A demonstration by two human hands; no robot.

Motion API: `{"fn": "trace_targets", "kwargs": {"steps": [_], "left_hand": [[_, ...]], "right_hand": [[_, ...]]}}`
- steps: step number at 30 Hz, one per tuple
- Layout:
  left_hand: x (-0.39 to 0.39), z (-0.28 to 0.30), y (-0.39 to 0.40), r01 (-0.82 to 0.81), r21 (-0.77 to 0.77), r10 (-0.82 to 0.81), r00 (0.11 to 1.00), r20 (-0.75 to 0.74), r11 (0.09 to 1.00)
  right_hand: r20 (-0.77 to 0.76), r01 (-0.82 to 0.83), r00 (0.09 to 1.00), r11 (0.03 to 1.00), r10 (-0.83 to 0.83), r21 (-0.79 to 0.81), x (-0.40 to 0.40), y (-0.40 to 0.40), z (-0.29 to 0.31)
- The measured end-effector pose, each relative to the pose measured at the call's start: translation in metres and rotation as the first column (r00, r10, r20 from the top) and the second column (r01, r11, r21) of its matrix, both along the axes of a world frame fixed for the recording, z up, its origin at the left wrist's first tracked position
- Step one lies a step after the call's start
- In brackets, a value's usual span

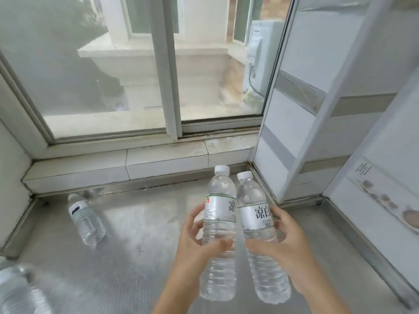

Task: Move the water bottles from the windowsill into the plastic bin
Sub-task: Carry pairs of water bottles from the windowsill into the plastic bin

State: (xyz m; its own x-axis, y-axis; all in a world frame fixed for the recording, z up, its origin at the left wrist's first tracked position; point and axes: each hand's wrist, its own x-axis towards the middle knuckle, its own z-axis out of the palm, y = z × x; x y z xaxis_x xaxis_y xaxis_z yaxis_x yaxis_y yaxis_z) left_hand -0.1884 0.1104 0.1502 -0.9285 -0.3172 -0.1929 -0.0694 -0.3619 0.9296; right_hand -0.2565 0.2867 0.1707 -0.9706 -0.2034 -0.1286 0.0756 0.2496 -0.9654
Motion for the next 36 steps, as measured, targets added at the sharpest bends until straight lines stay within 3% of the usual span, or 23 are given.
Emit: {"fn": "trace_targets", "kwargs": {"steps": [11, 19, 28, 36], "left_hand": [[0.053, 0.016, 0.065, 0.231, -0.018, -0.232, 0.972, -0.039, 0.973], [0.09, 0.024, 0.161, 0.472, -0.076, -0.478, 0.872, -0.104, 0.878], [0.188, 0.015, 0.302, 0.74, -0.054, -0.741, 0.664, -0.101, 0.67], [0.302, 0.005, 0.436, 0.909, -0.029, -0.908, 0.413, -0.075, 0.416]], "right_hand": [[-0.013, 0.307, 0.951, 0.948, -0.309, -0.077, 0.114, 0.083, 0.019], [-0.029, 0.534, 0.84, 0.836, -0.541, -0.127, 0.209, 0.176, 0.032], [0.014, 0.747, 0.654, 0.644, -0.756, -0.166, 0.363, 0.297, 0.024], [0.048, 0.911, 0.382, 0.368, -0.923, -0.185, 0.527, 0.391, 0.016]]}}
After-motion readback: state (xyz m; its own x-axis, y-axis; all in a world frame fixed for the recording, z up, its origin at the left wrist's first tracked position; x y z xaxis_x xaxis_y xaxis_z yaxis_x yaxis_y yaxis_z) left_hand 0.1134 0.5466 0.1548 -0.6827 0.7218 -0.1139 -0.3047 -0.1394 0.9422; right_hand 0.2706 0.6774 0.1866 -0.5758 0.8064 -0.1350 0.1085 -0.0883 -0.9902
